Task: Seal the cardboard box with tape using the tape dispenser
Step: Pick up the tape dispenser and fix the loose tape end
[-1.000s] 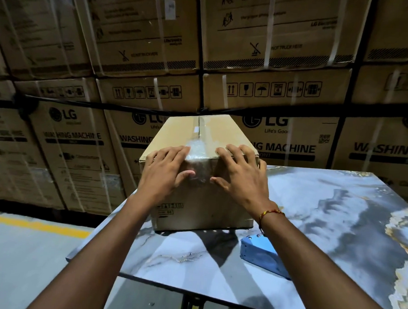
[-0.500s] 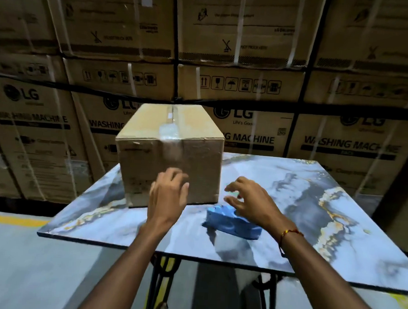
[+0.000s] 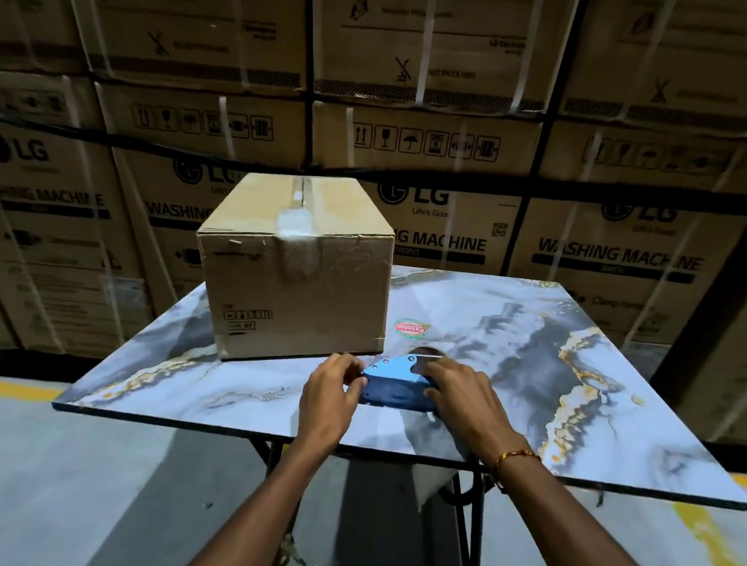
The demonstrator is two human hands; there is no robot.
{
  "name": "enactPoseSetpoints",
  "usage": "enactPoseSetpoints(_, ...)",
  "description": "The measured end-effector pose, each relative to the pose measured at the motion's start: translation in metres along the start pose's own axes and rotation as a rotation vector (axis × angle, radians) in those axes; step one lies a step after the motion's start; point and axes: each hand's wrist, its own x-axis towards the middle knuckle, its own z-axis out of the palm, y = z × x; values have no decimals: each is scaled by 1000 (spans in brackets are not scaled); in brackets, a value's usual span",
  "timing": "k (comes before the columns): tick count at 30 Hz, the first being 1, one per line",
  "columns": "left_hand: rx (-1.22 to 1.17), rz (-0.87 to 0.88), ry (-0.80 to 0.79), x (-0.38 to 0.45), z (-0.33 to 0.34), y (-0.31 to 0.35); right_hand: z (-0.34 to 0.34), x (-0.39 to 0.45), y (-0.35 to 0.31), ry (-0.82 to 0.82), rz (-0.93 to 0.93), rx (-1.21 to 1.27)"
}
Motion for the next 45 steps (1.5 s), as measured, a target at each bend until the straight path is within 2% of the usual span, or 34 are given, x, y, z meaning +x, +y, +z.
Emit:
enactPoseSetpoints(3, 64, 161, -3, -14, 2, 2, 3, -8, 11, 32, -4, 27)
enactPoseSetpoints(9, 223, 428, -12, -32, 21, 20, -1, -14, 30, 94, 37, 289)
enactPoseSetpoints(14, 422, 753, -51, -38, 39, 30, 8, -31, 52, 30, 88, 215)
enactPoseSetpoints(18, 483, 867, -76, -43, 48, 36, 10, -42, 68, 7, 71, 223)
enactPoseSetpoints(24, 404, 873, -152, -46, 49, 29, 11, -59, 70, 128, 48, 266)
enactPoseSetpoints(26, 333, 799, -167, -47, 43, 25, 13, -67, 69, 190, 34, 302)
enactPoseSetpoints(30, 195, 543, -105, -38, 29, 17, 10, -79, 58, 262, -27, 310)
enactPoseSetpoints(36, 169, 431, -101, -10, 23, 29, 19, -82, 33, 278, -93, 85)
enactPoseSetpoints(41, 162, 540, -274, 29, 31, 56, 25, -74, 21, 324, -88, 5)
enactPoseSetpoints(45, 275, 546, -583, 58, 43, 73, 29, -72, 21, 377, -81, 45)
